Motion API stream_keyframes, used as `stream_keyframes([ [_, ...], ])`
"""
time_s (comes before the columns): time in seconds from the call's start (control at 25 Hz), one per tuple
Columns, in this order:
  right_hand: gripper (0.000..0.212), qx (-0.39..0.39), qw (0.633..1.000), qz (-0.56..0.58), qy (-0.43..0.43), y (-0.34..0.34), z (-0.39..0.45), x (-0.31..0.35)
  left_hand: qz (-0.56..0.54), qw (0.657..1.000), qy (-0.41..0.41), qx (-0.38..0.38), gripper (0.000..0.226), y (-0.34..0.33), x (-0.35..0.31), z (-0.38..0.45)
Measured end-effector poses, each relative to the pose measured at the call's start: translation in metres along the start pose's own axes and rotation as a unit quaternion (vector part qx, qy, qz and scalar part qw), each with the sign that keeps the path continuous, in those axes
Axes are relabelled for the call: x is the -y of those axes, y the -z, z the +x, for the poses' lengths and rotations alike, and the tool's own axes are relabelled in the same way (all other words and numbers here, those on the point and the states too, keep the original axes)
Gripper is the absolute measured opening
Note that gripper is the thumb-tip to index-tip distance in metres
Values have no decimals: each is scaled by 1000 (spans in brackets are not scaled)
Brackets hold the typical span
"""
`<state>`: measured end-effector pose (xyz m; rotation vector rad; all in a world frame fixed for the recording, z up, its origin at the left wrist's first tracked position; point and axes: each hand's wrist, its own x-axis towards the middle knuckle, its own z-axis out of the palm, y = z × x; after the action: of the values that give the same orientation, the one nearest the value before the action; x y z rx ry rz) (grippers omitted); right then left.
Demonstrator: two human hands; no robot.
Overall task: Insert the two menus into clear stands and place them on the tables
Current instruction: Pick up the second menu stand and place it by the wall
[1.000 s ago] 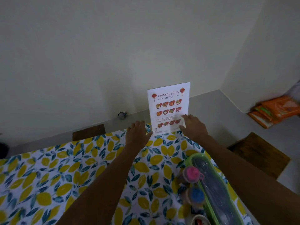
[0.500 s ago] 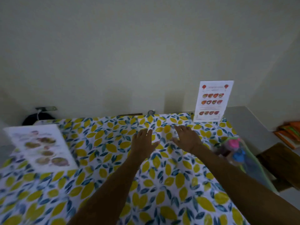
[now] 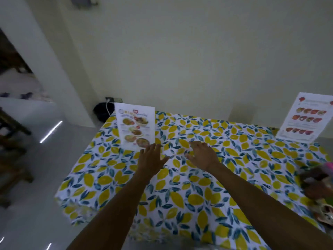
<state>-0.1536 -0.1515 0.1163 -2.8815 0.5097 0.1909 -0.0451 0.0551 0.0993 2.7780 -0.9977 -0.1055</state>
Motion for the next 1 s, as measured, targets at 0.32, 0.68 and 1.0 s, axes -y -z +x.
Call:
stream_keyframes([
  [0.32,67,18,998,5,53,-28,61,82,-4,996,93,0,76,6,117,1],
  [0.68,58,23,978,202,-44,-72,166,115,-118,968,217,50,92,-9,212,99],
  [1.0,27,-36,958,276,-65,-84,205,129,-240,950,197,-13,39,-9,244,155],
])
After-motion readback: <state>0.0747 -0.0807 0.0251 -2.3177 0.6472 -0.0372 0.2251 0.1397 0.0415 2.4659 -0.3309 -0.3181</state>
